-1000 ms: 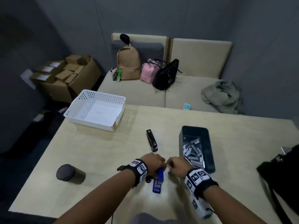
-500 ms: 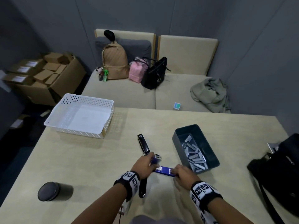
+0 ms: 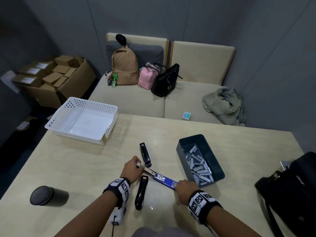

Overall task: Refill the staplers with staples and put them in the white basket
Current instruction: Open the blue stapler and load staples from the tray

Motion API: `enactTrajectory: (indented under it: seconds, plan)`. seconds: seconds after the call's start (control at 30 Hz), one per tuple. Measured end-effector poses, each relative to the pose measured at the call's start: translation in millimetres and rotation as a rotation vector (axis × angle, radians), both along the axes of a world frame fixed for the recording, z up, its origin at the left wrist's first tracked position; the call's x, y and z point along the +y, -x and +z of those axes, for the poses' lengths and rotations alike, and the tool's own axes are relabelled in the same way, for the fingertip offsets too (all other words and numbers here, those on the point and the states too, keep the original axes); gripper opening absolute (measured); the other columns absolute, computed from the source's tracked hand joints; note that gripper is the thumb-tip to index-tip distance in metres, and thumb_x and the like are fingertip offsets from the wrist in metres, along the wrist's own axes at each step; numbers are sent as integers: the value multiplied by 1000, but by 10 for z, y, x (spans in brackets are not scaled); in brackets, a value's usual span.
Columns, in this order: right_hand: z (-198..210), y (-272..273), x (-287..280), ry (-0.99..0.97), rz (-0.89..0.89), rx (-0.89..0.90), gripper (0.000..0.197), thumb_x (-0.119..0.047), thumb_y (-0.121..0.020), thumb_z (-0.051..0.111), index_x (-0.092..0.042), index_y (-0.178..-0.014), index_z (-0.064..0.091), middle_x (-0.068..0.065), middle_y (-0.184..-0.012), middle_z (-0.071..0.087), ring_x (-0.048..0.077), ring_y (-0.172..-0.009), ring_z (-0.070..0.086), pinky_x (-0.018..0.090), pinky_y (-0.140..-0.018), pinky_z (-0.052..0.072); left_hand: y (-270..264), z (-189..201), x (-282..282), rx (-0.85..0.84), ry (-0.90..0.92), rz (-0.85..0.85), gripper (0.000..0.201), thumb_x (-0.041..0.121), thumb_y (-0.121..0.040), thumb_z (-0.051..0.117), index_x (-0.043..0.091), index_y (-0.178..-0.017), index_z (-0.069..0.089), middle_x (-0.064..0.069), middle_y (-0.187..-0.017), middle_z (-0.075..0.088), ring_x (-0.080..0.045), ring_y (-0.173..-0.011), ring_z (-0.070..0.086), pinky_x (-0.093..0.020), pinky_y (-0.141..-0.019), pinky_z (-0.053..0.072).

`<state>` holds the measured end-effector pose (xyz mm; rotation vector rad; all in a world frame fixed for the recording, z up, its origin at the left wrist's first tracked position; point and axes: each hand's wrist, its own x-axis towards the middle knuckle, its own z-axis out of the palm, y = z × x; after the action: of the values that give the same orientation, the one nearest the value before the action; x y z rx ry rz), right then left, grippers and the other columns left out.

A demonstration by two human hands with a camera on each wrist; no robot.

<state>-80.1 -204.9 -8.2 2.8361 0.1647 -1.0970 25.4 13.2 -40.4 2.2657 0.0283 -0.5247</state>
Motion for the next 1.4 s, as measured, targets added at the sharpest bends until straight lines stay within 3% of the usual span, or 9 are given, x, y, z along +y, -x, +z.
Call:
enactTrajectory:
  seconds: [0.2, 0.37, 0.53, 0.6, 0.67, 0.73, 0.97, 1.2, 1.4]
  plan:
    - [30, 71, -65, -27, -118, 49, 35, -21, -85, 56, -8, -117, 59, 10, -115, 63, 27, -101, 66, 37, -85, 56, -61, 81, -143, 60, -111, -245, 21, 20, -78, 75, 18, -86, 55, -3, -87, 61, -19, -76, 56, -20, -56, 39]
    - [66, -45, -131, -398, -337, -78, 17, -16, -89, 54, -14, -104, 61, 8, -118, 54, 26, -106, 59, 38, -94, 51, -40, 201, -362, -4, -106, -353, 26, 15, -68, 84, 19, -82, 63, 2, -83, 65, -14, -75, 60, -14, -59, 43]
    - [203, -354, -81, -600, -399, -235, 42, -21, -90, 55, -17, -132, 53, 2, -129, 53, 21, -116, 55, 37, -102, 46, -49, 270, -584, -47, -136, -453, 27, 12, -64, 86, 17, -84, 68, 4, -80, 67, -10, -76, 62, -15, -66, 43]
    - [262, -463, -60, -621, -382, -261, 32, -27, -88, 59, -19, -119, 61, 2, -119, 58, 21, -106, 60, 39, -94, 51, -63, 316, -660, -68, -168, -511, 33, 19, -63, 87, 12, -90, 71, -2, -84, 72, -14, -80, 65, -18, -67, 44]
    - [316, -529, -52, -584, -356, -296, 14, -36, -83, 65, -23, -84, 60, 2, -94, 60, 23, -87, 61, 38, -77, 54, -75, 353, -741, -101, -198, -577, 33, 24, -64, 86, 9, -89, 71, -7, -86, 74, -18, -82, 68, -22, -69, 46]
    - [322, -548, -47, -551, -354, -317, 26, -41, -77, 68, -24, -71, 50, 3, -84, 61, 25, -80, 61, 37, -68, 53, -86, 376, -791, -128, -221, -621, 32, 27, -66, 84, 7, -88, 72, -9, -85, 75, -21, -83, 69, -28, -72, 51]
    - [332, -473, -56, -448, -142, -381, 25, -35, -85, 57, -13, -97, 61, 12, -94, 68, 33, -87, 65, 37, -68, 51, -73, 399, -751, -153, -326, -716, 24, 19, -69, 81, 10, -89, 69, -9, -89, 74, -23, -88, 66, -23, -65, 39]
    - [545, -201, -274, -357, -38, -276, 21, -18, -85, 53, -11, -105, 51, 17, -97, 64, 37, -89, 62, 37, -67, 47, -97, 321, -513, -195, -524, -780, 27, 30, -66, 77, 19, -87, 64, -5, -98, 66, -26, -96, 60, -34, -72, 49]
    - [270, 217, -344, -163, 194, -136, 29, 4, -89, 49, -3, -115, 56, 20, -109, 61, 38, -101, 61, 44, -78, 49, -50, 343, -560, -340, -771, -1059, 26, 26, -74, 66, 12, -95, 68, -7, -107, 60, -30, -101, 56, -38, -78, 48]
